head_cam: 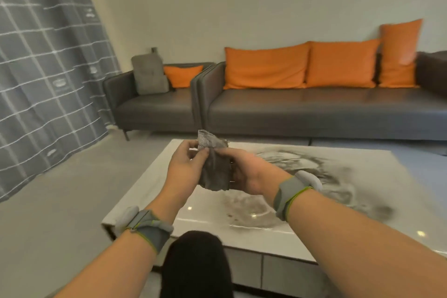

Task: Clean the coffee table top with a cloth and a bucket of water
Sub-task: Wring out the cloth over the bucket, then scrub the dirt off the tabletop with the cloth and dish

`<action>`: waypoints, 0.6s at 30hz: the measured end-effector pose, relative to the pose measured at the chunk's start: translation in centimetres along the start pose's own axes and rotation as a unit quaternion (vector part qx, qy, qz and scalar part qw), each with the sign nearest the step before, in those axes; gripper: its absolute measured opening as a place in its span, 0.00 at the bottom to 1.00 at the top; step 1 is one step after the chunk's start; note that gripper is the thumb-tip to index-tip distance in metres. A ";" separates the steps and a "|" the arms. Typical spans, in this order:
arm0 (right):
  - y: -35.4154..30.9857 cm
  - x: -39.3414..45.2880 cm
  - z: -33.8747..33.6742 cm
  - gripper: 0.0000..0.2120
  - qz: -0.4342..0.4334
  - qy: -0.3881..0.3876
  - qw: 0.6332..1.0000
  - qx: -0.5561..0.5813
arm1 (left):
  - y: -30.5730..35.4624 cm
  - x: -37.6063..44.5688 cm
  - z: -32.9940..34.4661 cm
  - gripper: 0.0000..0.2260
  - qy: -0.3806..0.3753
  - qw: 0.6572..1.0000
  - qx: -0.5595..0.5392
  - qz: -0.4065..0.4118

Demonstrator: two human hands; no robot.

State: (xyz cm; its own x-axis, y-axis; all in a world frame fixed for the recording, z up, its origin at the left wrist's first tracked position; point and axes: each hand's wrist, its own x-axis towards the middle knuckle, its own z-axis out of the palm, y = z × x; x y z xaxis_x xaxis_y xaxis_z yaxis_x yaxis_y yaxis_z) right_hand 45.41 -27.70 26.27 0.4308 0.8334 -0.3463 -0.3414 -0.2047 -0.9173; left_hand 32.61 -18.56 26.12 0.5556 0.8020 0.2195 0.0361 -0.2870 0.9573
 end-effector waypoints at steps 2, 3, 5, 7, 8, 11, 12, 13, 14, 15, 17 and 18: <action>-1.0 -1.8 -4.0 0.19 -0.025 0.033 0.999 0.011 | 1.9 -0.4 4.0 0.02 -0.023 1.000 -0.009 0.000; -1.4 -2.7 -6.0 0.18 -0.041 0.051 0.998 0.010 | 2.6 -0.5 6.1 0.02 -0.038 0.999 -0.015 0.000; -1.8 -3.9 -9.9 0.15 -0.077 0.095 0.992 -0.001 | 3.4 -0.6 10.1 0.03 -0.067 0.998 -0.022 -0.006; -1.9 -4.8 -13.8 0.13 -0.103 0.134 0.985 -0.019 | 3.5 -0.4 14.0 0.04 -0.106 0.994 -0.025 -0.023; -1.7 -5.0 -15.7 0.12 -0.108 0.148 0.983 -0.028 | 3.3 -0.2 15.9 0.05 -0.126 0.991 -0.024 -0.034; -0.7 -4.6 -20.2 0.04 -0.104 0.181 0.977 -0.033 | 2.2 0.4 19.8 0.07 -0.190 0.979 -0.029 -0.071; -0.3 -4.3 -21.4 0.03 -0.099 0.198 0.975 -0.030 | 1.7 0.7 20.9 0.08 -0.212 0.973 -0.035 -0.082; 0.0 -3.6 -22.7 0.04 -0.092 0.212 0.973 -0.027 | 1.1 1.2 22.0 0.08 -0.235 0.967 -0.033 -0.092; 0.4 -2.6 -24.0 0.04 -0.084 0.224 0.971 -0.020 | 0.1 1.9 23.1 0.07 -0.255 0.961 -0.025 -0.099; 1.1 -1.5 -25.3 0.05 -0.074 0.233 0.970 -0.008 | -1.0 2.6 24.3 0.07 -0.270 0.957 -0.014 -0.102; 1.9 -0.1 -27.1 0.07 -0.063 0.258 0.964 0.002 | -2.9 3.6 25.8 0.07 -0.281 0.955 0.024 -0.088; 2.6 1.6 -28.3 0.08 -0.054 0.275 0.960 0.003 | -4.8 4.7 27.0 0.07 -0.287 0.953 0.052 -0.080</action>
State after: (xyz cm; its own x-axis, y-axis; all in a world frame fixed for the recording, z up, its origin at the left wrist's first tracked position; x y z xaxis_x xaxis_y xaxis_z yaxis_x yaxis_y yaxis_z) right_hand 68.80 -41.46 17.77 0.8396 0.4520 -0.3013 -0.2735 -0.1275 -0.9534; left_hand 57.45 -27.55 17.50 0.8982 0.4293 -0.0950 0.2234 -0.2595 0.9395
